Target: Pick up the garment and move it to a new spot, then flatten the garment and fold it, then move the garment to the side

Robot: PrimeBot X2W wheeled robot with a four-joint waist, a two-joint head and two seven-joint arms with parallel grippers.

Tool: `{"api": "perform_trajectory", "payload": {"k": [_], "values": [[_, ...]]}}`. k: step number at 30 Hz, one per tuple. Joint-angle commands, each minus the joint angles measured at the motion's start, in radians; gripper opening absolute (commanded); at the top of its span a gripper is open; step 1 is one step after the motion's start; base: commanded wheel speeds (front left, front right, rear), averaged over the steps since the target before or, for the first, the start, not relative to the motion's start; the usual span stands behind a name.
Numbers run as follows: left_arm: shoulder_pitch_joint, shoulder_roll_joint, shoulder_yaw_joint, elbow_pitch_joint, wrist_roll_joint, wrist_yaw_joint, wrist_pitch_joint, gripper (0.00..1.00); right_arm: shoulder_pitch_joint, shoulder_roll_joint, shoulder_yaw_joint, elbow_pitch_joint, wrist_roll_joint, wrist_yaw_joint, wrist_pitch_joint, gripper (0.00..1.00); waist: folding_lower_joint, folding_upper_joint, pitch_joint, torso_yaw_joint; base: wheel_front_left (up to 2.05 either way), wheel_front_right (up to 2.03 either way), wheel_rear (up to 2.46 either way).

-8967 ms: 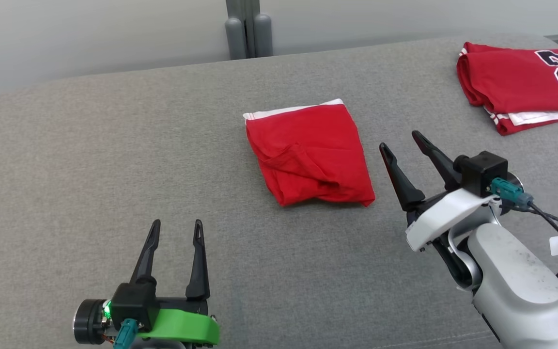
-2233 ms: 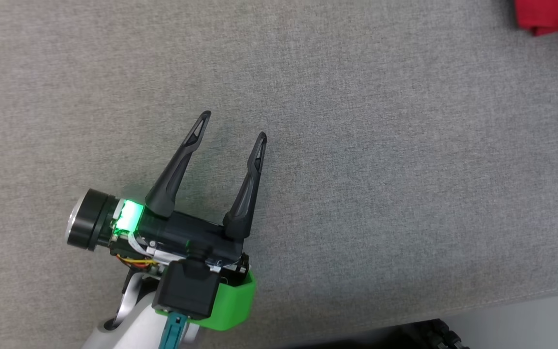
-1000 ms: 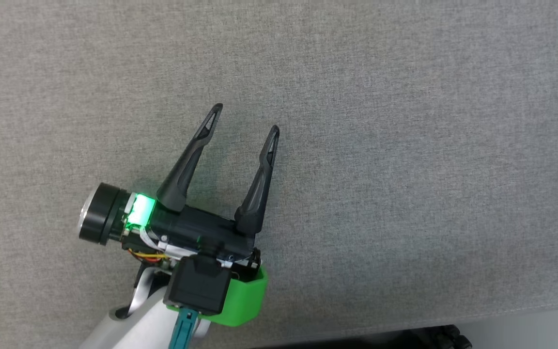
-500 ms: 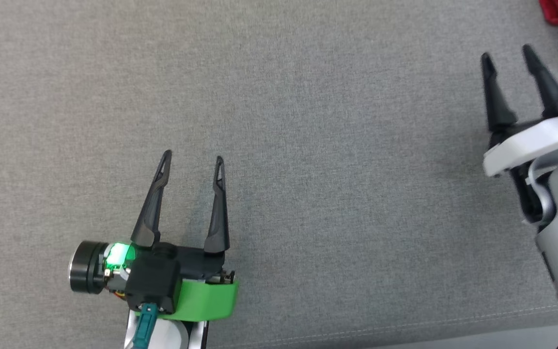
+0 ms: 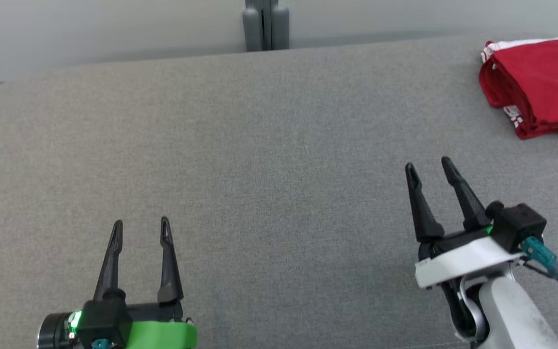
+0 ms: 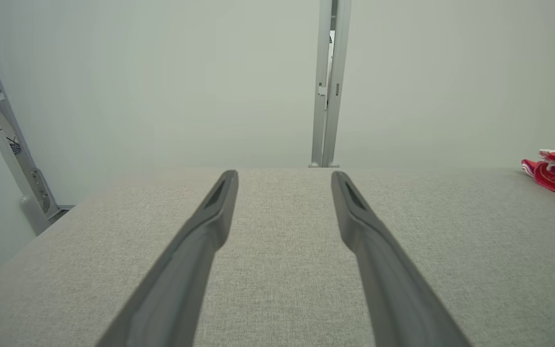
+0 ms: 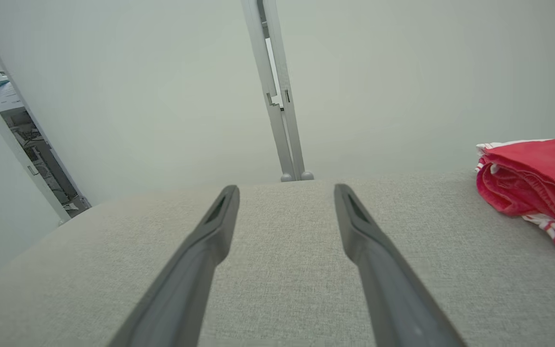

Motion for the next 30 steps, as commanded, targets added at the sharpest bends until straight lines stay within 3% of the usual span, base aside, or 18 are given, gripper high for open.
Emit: {"api": "perform_trajectory", "payload": {"k": [1, 9, 30], "values": [[0.034, -0.005, 0.017, -0.004, 0.011, -0.015, 0.0, 1.0, 0.044, 0.004, 0.005, -0.029, -0.012, -0.001, -0.002, 1.0, 0.0001, 0.0, -0.102, 0.003, 0.0, 0.0, 0.0], [0.118, -0.017, 0.073, -0.062, 0.062, -0.075, 0.0, 1.0, 0.176, 0.012, 0.047, -0.074, -0.042, -0.001, -0.002, 1.0, 0.0001, 0.0, -0.152, -0.027, 0.0, 0.0, 0.0], [0.174, -0.022, 0.089, -0.023, 0.072, -0.059, 0.0, 1.0, 0.22, 0.055, 0.033, -0.034, -0.04, -0.001, -0.002, 1.0, 0.0001, 0.0, -0.163, -0.036, 0.0, 0.0, 0.0]]}}
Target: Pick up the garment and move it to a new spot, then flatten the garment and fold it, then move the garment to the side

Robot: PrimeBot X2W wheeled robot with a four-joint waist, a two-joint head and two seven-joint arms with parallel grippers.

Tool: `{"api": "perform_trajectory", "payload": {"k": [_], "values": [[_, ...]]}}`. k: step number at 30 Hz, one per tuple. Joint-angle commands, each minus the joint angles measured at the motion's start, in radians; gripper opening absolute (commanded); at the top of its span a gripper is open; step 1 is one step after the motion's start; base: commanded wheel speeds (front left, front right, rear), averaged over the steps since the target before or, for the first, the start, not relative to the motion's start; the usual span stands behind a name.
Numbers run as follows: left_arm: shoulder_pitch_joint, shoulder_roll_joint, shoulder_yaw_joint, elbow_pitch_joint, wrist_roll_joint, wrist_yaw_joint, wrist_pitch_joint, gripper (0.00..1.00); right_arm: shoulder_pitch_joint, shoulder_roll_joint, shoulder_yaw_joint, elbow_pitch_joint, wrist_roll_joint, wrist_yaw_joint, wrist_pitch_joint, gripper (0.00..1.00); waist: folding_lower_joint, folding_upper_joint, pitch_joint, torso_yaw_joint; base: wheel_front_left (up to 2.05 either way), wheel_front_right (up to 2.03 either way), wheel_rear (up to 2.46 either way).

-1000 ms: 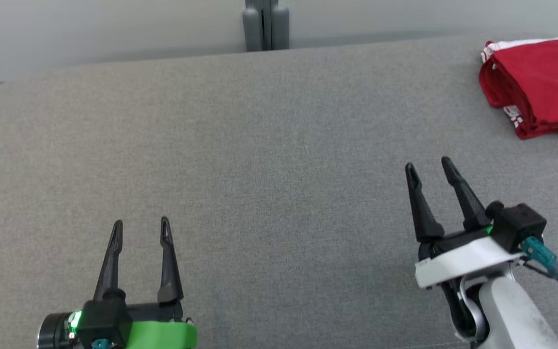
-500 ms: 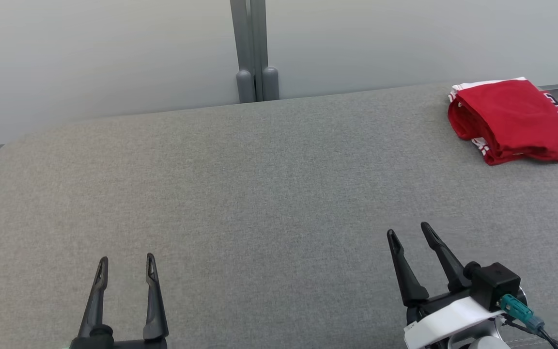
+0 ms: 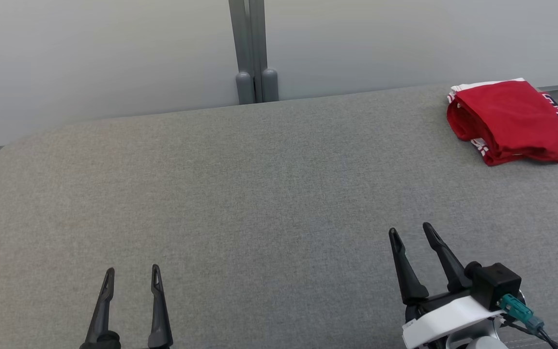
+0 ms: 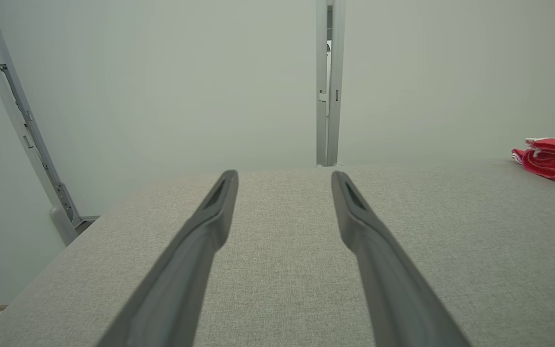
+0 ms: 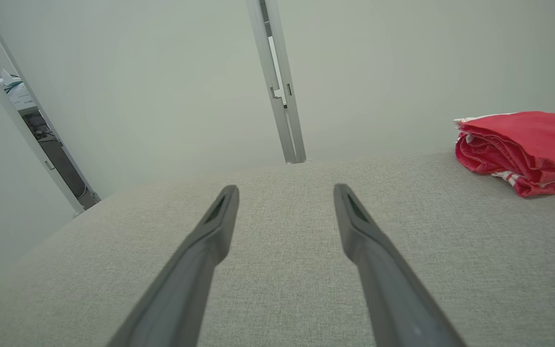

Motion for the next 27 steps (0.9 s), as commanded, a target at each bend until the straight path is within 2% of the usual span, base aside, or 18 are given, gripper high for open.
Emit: {"api": "perform_trajectory", "payload": {"k": [1, 7, 8, 12, 27], "values": [[0.001, 0.0, 0.005, -0.005, 0.002, 0.002, 0.0, 1.0, 0.007, 0.003, 0.002, 0.0, -0.001, -0.001, -0.002, 1.0, 0.0001, 0.0, 0.0, 0.002, 0.0, 0.0, 0.0], [0.004, 0.0, 0.006, -0.007, 0.011, 0.01, 0.0, 1.0, 0.014, 0.004, -0.002, -0.001, 0.001, -0.001, -0.002, 1.0, 0.0001, 0.0, 0.002, 0.006, 0.0, 0.0, 0.0], [0.0, 0.0, 0.0, -0.003, 0.008, 0.006, 0.0, 0.0, 0.002, 0.004, -0.001, 0.002, 0.001, 0.0, 0.0, 0.0, 0.0001, 0.0, 0.002, 0.006, 0.0, 0.0, 0.0], [0.002, 0.0, -0.007, 0.02, -0.011, 0.007, 0.001, 0.0, 0.015, 0.004, -0.002, 0.027, 0.019, 0.0, 0.004, 0.0, 0.0001, 0.0, 0.002, 0.006, 0.0, 0.0, 0.0], [-0.067, 0.02, 0.018, 0.083, -0.333, -0.042, 0.056, 0.0, -0.015, -0.011, -0.039, 0.043, 0.296, 0.0, 0.06, 0.0, 0.0001, 0.0, 0.006, 0.009, 0.0, 0.0, 0.0]]}}
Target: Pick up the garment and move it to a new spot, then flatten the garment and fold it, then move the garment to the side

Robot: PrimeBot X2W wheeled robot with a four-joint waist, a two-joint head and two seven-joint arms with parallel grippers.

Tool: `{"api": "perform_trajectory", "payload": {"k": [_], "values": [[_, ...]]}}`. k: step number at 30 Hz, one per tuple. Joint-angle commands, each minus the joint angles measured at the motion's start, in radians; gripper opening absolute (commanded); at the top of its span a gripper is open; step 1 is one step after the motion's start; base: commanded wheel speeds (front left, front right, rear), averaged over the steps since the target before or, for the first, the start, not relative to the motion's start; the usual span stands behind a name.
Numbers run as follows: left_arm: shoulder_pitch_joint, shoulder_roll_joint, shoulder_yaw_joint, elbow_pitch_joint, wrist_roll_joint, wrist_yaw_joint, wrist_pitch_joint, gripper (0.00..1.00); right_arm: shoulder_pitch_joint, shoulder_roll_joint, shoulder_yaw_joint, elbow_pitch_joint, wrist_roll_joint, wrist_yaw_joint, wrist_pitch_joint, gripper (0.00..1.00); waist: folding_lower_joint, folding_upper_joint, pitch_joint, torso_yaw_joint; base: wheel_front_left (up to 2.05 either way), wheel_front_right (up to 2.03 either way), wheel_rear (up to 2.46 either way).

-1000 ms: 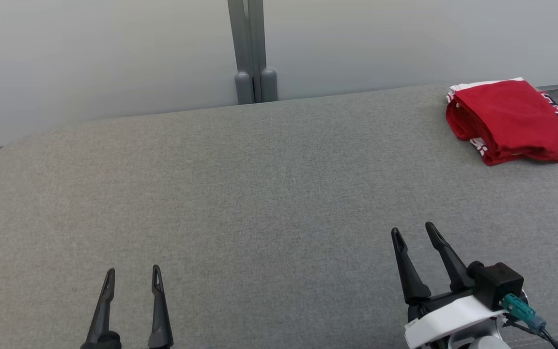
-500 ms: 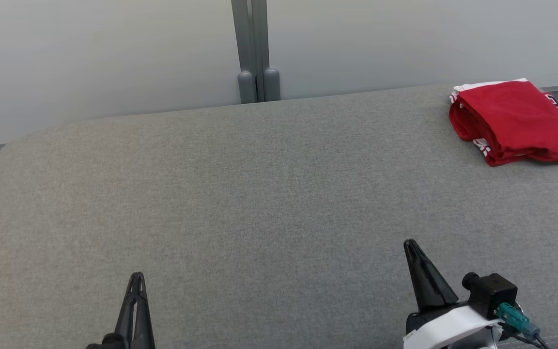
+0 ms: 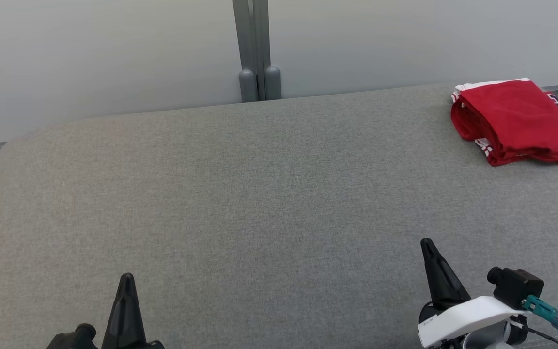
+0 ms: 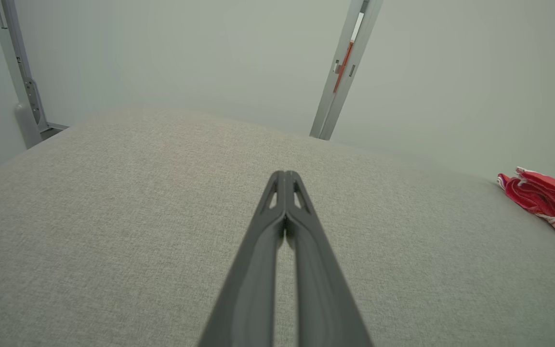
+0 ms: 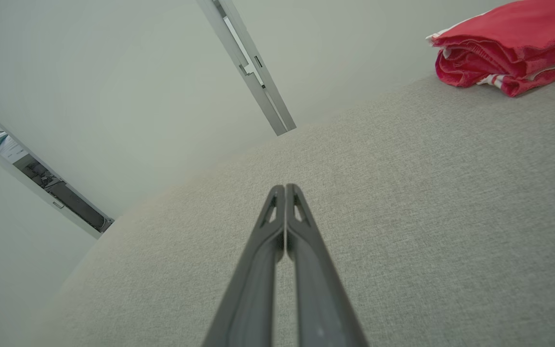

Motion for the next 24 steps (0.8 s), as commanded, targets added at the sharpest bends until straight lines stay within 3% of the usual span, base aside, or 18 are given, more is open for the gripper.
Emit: {"api": "perform_trajectory", "payload": {"k": [1, 24], "values": [[-0.035, 0.011, 0.007, -0.001, -0.049, -0.01, 0.007, 0.0, -0.032, -0.005, -0.009, -0.011, 0.044, 0.0, 0.009, 0.0, 0.0001, 0.0, 0.0, 0.0, 0.0, 0.0, 0.0], [-0.125, 0.027, 0.045, 0.084, -0.436, -0.073, 0.081, 0.0, -0.067, -0.014, -0.066, 0.009, 0.374, 0.0, 0.086, 0.0, 0.0001, 0.0, 0.006, 0.006, 0.0, 0.0, 0.0]]}}
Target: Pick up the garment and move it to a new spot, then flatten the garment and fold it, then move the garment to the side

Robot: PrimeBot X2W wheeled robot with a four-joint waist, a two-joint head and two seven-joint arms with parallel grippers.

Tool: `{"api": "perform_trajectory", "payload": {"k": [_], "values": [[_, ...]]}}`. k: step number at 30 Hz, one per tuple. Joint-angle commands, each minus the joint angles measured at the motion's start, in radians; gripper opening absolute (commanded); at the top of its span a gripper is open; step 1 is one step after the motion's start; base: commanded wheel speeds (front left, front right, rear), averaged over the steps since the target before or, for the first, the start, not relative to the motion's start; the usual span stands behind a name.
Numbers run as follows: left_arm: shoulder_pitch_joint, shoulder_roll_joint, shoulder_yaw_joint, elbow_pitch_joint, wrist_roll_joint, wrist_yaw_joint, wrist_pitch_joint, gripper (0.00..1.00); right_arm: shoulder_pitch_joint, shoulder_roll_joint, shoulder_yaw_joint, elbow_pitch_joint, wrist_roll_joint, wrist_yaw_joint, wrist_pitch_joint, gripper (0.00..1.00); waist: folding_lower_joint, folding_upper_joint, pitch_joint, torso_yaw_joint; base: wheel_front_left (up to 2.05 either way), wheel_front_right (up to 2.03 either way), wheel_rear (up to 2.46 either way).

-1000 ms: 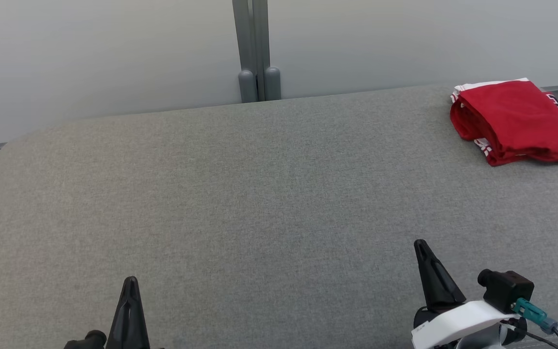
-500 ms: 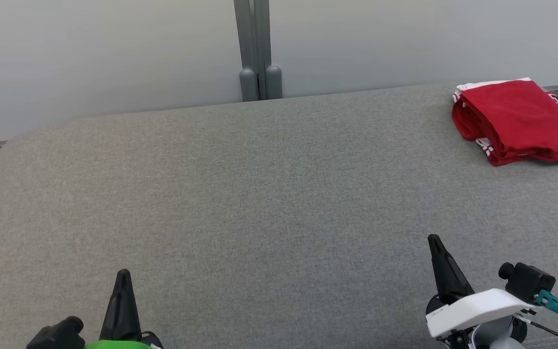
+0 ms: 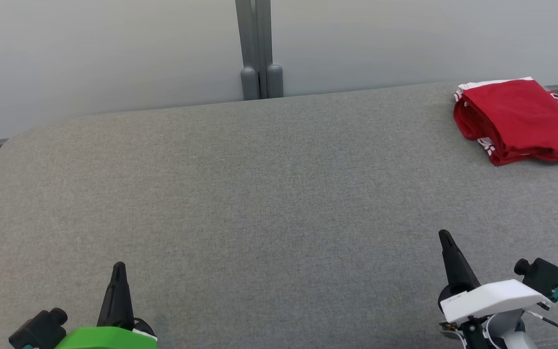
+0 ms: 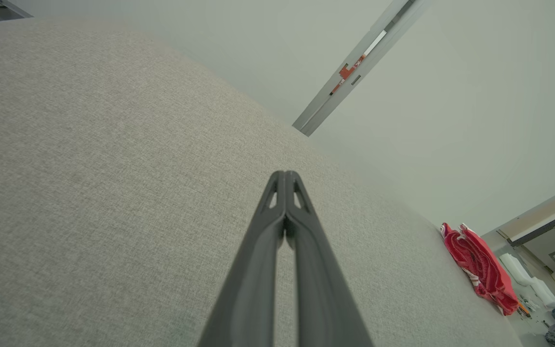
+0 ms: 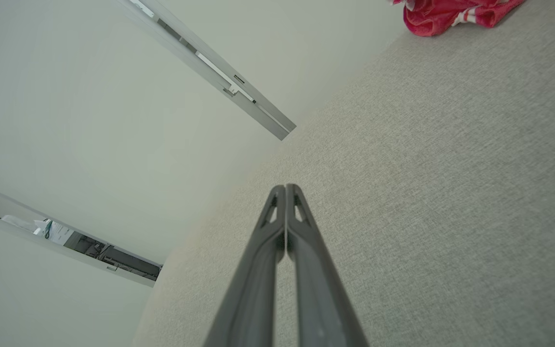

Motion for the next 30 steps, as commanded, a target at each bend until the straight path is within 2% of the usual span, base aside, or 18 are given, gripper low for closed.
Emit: {"api": "perform_trajectory", "payload": {"k": [1, 30], "values": [[-0.031, 0.01, 0.007, -0.004, -0.04, -0.008, 0.005, 0.0, -0.029, -0.005, -0.009, -0.007, 0.033, 0.001, 0.008, 0.0, 0.0, 0.0, 0.0, 0.0, 0.0, 0.0, 0.0], [-0.112, 0.015, 0.058, 0.069, -0.399, -0.068, 0.087, 0.0, -0.061, -0.005, -0.075, 0.012, 0.34, 0.001, 0.091, 0.0, 0.0, 0.0, 0.007, 0.007, 0.0, 0.0, 0.0]]}}
